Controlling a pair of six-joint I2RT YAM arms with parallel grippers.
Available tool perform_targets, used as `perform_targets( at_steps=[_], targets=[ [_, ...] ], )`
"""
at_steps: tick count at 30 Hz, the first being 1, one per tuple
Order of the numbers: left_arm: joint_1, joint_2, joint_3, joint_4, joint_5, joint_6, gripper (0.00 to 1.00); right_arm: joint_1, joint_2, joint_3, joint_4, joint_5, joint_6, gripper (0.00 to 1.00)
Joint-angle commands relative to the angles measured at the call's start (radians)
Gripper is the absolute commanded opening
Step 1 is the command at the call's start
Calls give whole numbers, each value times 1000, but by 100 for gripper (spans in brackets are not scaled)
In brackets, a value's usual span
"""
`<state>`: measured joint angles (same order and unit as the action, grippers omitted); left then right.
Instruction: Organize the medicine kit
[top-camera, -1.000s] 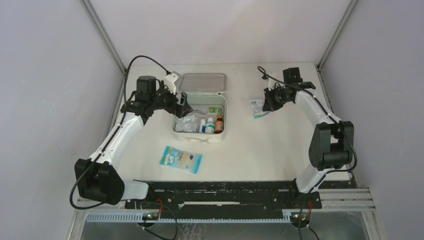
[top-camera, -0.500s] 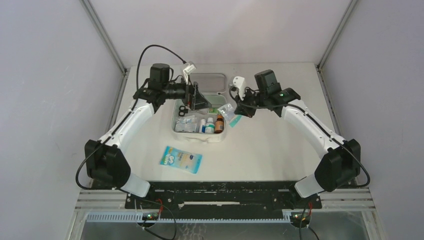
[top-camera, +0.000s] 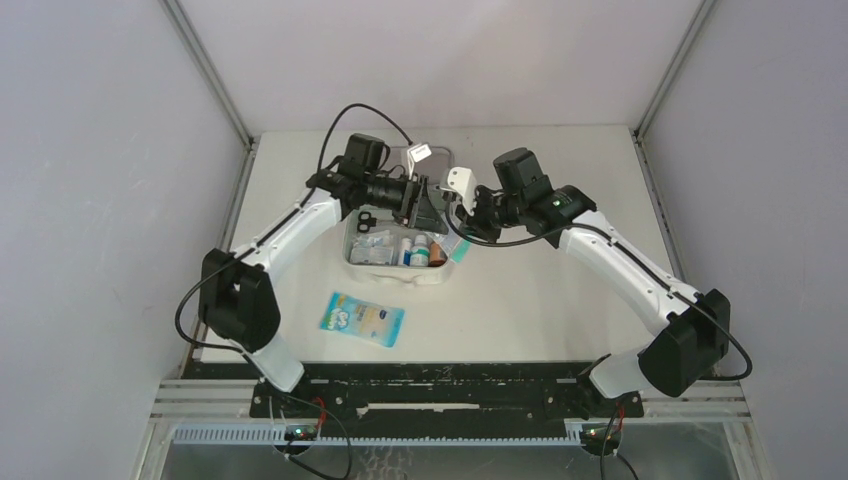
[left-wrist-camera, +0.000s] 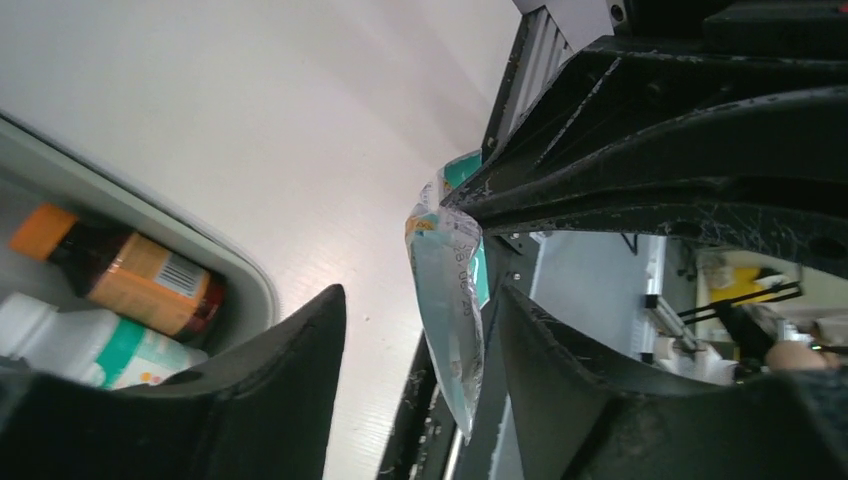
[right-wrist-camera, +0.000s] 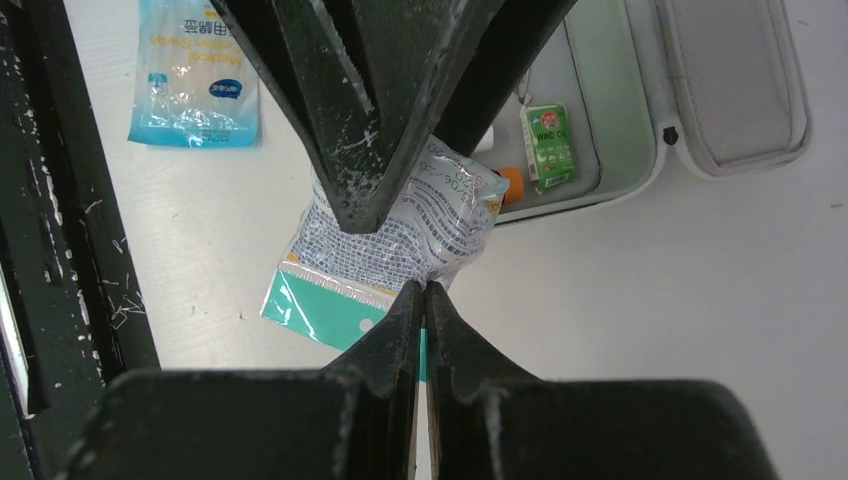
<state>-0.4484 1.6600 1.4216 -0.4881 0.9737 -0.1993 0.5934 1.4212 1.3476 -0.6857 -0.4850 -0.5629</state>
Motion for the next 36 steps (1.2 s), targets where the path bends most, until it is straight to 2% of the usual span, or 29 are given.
perform_targets(
  at_steps=[1,8,12,15,17,20,24,36],
  targets=[
    [-13,8,65,-48,21,0,58,15,-29,16,7,25,-26,0],
    [-17,21,60,-67,16,17,37,20,-19,14,0,35,-42,0],
    [-17,23,60,-74,11,18,29,25,-17,14,-4,34,-48,0],
    [-15,20,59,-78,2,24,23,25,-15,15,-8,41,-46,6],
    [-12,19,56,-77,-2,23,20,24,-17,15,-9,50,-39,15],
    [-1,16,53,-77,-19,28,16,14,-20,15,-11,55,-32,30],
    [32,9,42,-73,-66,42,14,-24,-31,19,-14,34,-14,40],
    [248,26,-40,33,-287,-35,11,-154,-78,-17,-19,-34,24,42]
  ],
)
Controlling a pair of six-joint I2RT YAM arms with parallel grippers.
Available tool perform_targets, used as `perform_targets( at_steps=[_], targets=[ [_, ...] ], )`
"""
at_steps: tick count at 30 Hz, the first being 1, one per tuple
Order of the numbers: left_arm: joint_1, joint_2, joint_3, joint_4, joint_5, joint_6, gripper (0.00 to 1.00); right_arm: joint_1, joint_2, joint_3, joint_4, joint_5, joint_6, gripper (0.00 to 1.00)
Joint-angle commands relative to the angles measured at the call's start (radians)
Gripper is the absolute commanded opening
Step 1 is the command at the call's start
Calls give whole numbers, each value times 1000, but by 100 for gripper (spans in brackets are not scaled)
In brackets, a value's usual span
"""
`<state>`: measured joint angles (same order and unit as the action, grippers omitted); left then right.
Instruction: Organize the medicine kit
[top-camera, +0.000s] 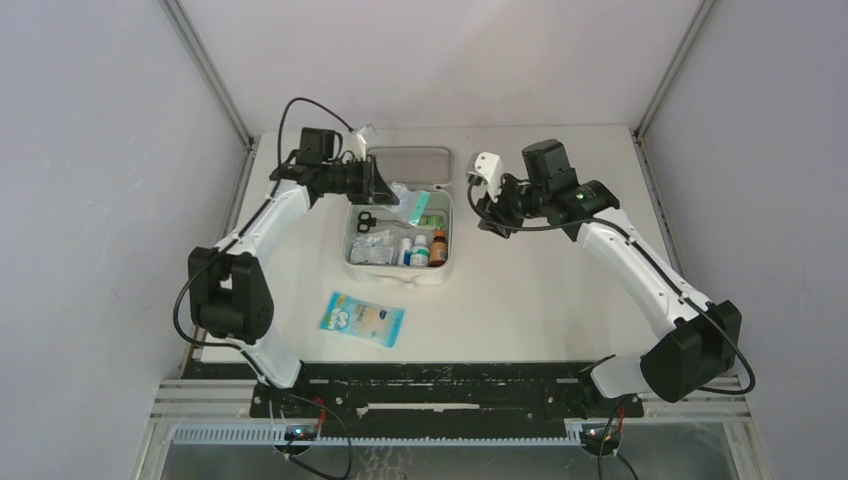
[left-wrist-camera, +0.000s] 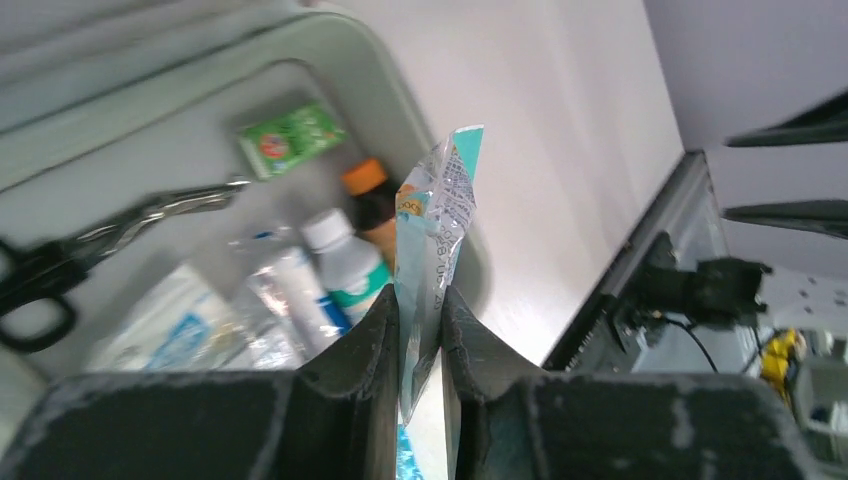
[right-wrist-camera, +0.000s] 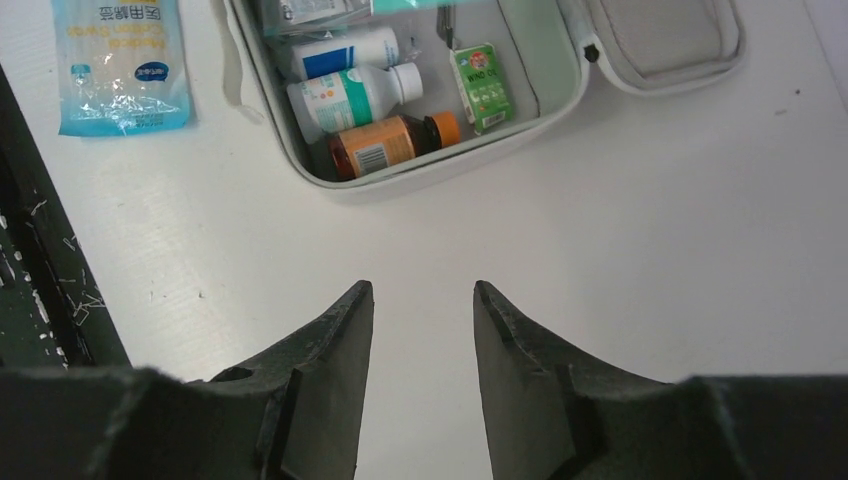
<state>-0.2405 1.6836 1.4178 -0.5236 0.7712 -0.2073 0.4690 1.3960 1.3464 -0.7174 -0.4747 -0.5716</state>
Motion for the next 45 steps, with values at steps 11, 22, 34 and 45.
perform_targets(
  at_steps=[11,22,34,45],
  targets=[
    [62,100,-41,164,-159,-77,12,-99,-98,-89,51,-82,59,42],
    [46,163,-116,301,-130,-217,14,-131,-100,-110,62,-97,66,42],
    [34,242,-129,395,-139,-318,17,-140,-93,-110,62,-99,63,41],
    [24,308,-119,444,-97,-384,22,-139,-78,-110,58,-99,60,41]
  ],
)
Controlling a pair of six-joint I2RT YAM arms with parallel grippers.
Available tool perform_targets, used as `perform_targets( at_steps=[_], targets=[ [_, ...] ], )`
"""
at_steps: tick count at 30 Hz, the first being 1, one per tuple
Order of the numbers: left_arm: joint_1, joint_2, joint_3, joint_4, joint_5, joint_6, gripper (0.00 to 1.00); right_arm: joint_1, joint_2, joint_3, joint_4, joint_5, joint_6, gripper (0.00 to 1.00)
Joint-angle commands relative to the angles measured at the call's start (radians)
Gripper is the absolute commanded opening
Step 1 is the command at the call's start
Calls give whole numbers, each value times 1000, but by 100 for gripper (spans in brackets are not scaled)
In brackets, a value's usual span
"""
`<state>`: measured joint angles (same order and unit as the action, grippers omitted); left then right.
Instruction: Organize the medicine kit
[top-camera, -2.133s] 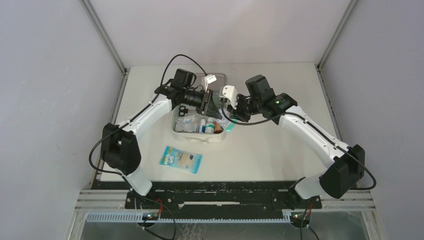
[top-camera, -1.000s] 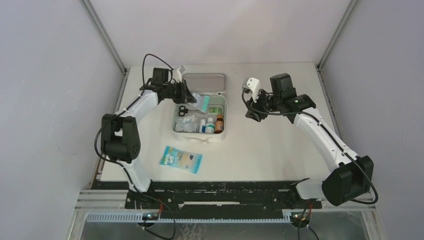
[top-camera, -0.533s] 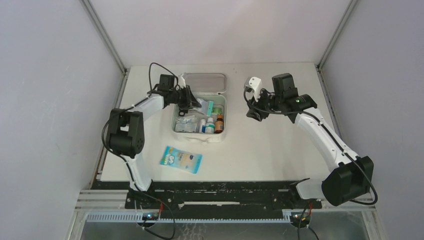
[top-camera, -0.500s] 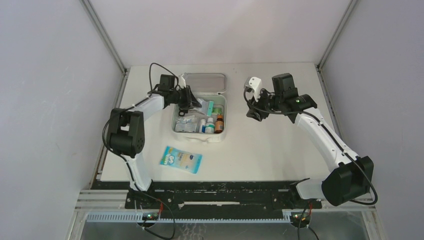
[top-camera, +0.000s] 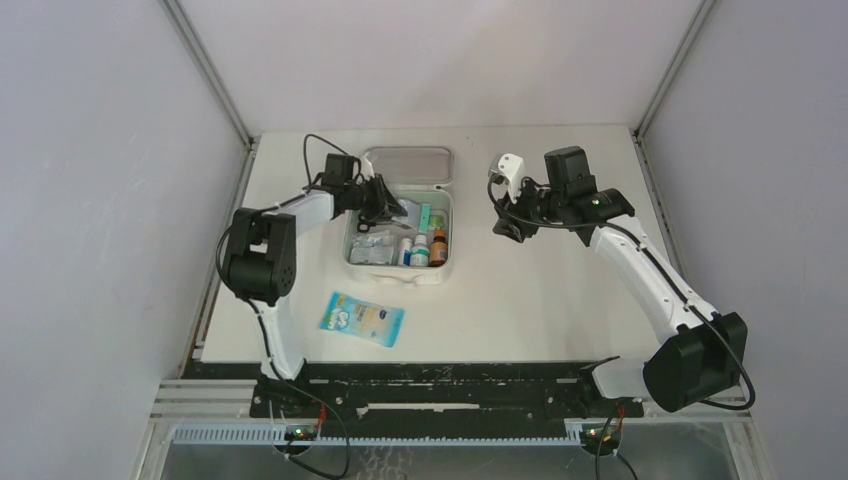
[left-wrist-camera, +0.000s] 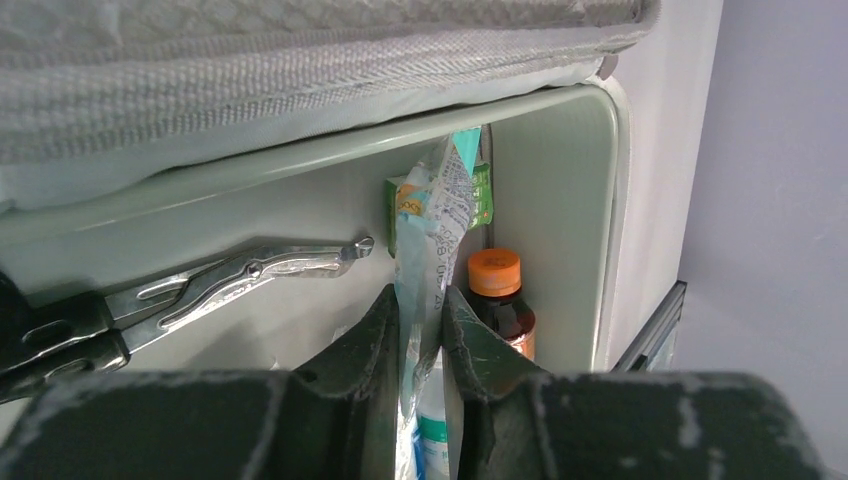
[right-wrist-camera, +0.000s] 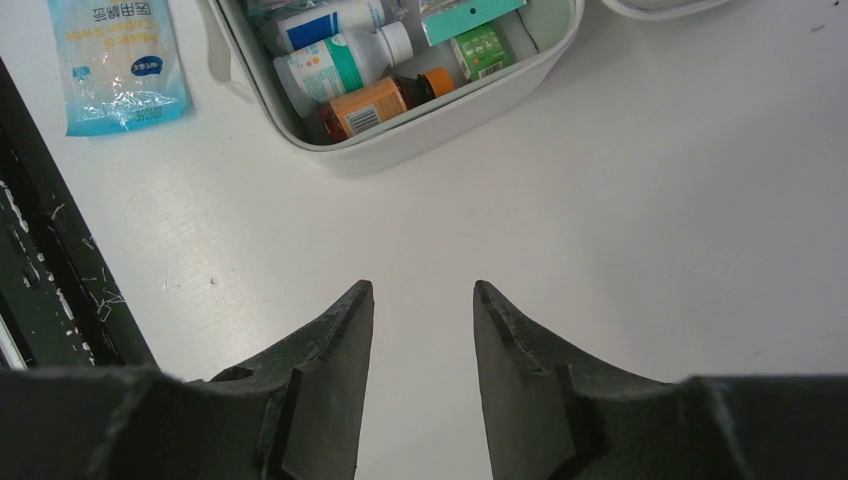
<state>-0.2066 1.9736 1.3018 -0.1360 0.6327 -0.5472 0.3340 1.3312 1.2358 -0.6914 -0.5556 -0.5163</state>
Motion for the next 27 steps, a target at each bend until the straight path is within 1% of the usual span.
perform_targets(
  at_steps=[1,6,19,27],
  targets=[
    [-11,24,1,56,45,-46,23,-4,-12,1,32,-18,5,41],
    [-10,27,7,29,38,-30,29,-4,-10,1,30,-19,5,41],
    [-11,-38,52,-96,-34,107,58,-3,-5,1,33,-20,10,41],
    [-12,-78,73,-150,-68,169,63,0,0,1,33,-16,9,41]
  ],
)
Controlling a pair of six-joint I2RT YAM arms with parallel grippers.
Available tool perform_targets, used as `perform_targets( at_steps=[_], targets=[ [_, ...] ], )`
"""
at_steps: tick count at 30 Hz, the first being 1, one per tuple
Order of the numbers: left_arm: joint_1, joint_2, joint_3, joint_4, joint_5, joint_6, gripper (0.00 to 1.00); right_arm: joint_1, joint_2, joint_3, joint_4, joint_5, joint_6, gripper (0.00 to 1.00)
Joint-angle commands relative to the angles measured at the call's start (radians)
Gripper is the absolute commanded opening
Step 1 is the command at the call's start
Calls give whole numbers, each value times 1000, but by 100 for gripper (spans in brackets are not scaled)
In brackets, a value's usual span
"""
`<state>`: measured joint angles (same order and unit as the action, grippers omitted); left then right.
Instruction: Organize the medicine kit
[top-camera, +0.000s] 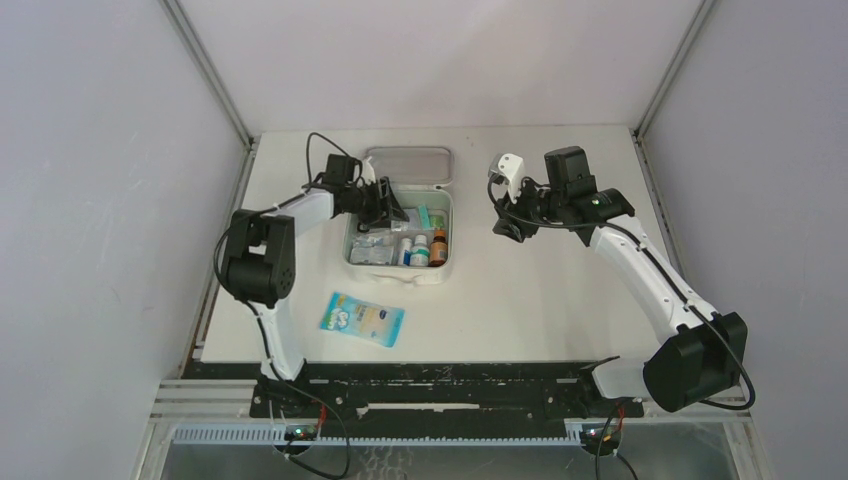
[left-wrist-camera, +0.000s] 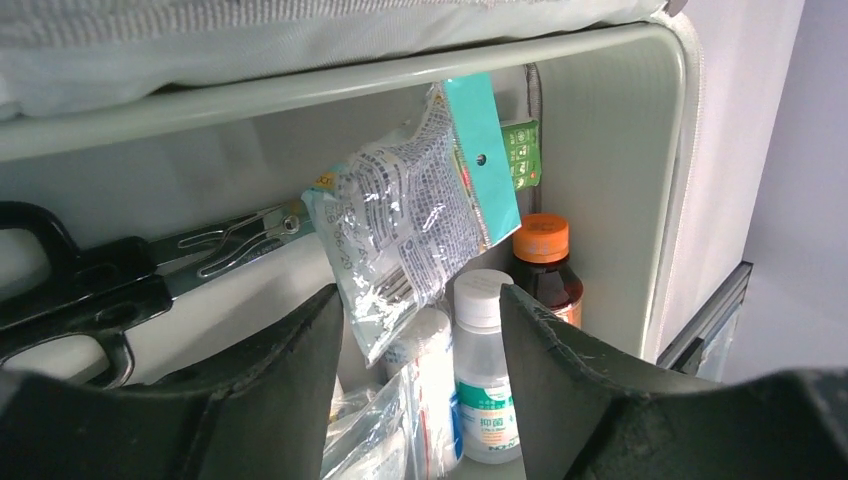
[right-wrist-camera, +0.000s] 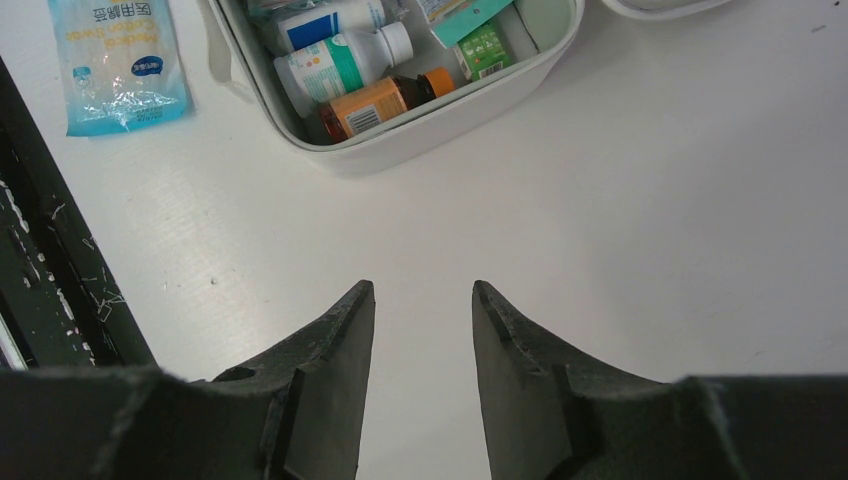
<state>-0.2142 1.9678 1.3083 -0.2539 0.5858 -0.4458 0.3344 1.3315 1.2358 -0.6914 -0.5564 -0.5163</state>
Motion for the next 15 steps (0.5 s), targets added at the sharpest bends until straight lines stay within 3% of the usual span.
perform_targets(
  at_steps=[1,15],
  targets=[
    [-5,-80,67,-36,-28,81,64,1,2,1,34,-14,11,41],
    [-3,-323,4,-83,-172,345,82,41,76,-31,143,74,153,61]
  ],
)
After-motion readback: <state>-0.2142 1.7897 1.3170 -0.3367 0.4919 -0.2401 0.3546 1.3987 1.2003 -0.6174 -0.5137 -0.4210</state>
